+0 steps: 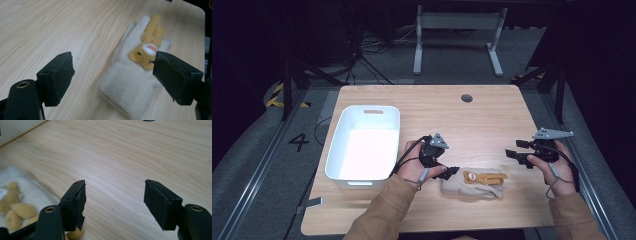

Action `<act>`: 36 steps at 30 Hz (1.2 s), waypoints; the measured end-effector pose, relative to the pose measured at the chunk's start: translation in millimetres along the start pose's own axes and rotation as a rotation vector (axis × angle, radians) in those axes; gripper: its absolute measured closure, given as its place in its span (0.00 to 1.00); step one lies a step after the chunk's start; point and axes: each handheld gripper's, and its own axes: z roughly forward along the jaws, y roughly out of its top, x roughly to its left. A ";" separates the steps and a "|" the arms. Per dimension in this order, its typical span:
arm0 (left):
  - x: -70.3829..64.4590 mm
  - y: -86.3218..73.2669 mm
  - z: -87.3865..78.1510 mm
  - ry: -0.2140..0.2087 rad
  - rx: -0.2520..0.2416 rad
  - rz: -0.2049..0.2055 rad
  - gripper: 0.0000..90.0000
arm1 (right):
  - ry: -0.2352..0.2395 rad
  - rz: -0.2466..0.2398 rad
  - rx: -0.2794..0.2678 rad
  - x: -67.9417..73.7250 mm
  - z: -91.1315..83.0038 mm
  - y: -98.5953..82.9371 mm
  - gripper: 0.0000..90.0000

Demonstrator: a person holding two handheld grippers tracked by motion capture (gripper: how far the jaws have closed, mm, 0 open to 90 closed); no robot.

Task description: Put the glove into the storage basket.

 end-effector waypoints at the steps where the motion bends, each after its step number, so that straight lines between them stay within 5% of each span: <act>1: -0.2 -0.8 1.4 0.002 -0.014 0.004 0.20 | -0.005 0.003 -0.002 -1.1 0.4 -0.8 0.37; 11: -5.8 -12.3 13.2 -0.046 -0.099 0.042 0.21 | -0.010 0.006 0.001 -8.4 2.4 -5.6 0.37; 20: -12.9 -19.3 29.5 -0.121 -0.050 0.084 0.21 | 0.004 -0.005 0.001 -7.1 2.9 -4.2 0.36; 36: -14.8 -25.9 52.6 -0.170 -0.001 0.148 0.20 | 0.006 -0.013 0.006 -6.0 2.7 -5.5 0.36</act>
